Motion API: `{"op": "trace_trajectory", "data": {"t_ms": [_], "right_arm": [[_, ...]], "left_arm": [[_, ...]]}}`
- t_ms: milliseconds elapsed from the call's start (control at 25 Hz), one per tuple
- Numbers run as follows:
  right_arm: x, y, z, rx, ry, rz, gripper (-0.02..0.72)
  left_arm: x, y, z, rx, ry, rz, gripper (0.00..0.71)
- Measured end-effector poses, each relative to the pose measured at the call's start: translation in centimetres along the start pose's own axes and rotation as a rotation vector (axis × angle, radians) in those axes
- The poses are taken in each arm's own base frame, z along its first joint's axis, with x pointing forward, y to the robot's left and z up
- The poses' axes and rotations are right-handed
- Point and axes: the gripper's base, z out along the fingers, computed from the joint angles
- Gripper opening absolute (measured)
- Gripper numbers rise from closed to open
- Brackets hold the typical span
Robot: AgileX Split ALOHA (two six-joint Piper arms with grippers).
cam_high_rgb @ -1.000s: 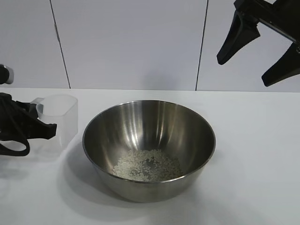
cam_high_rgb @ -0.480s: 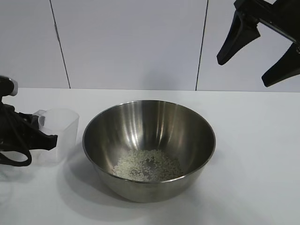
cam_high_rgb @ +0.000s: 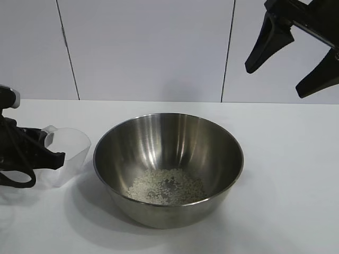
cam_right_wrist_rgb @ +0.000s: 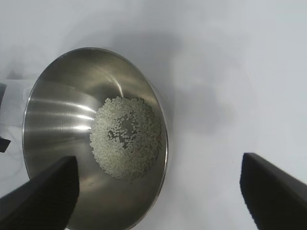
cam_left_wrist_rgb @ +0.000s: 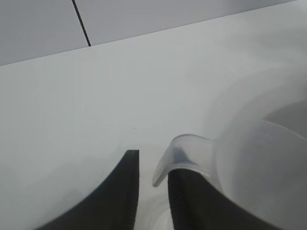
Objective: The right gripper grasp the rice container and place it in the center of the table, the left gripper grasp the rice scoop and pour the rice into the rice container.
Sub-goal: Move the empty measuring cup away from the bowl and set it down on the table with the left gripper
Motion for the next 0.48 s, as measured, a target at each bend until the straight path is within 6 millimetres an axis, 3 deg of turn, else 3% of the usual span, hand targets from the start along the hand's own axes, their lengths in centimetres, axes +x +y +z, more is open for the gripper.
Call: {"op": "trace_trajectory", "data": {"t_ms": [480], "right_arm": [[0.01, 0.0, 0.0, 0.0, 0.001, 0.0, 0.631]], "left_arm": [[0.01, 0.03, 0.0, -0.004, 0.001, -0.002, 0.171]]}}
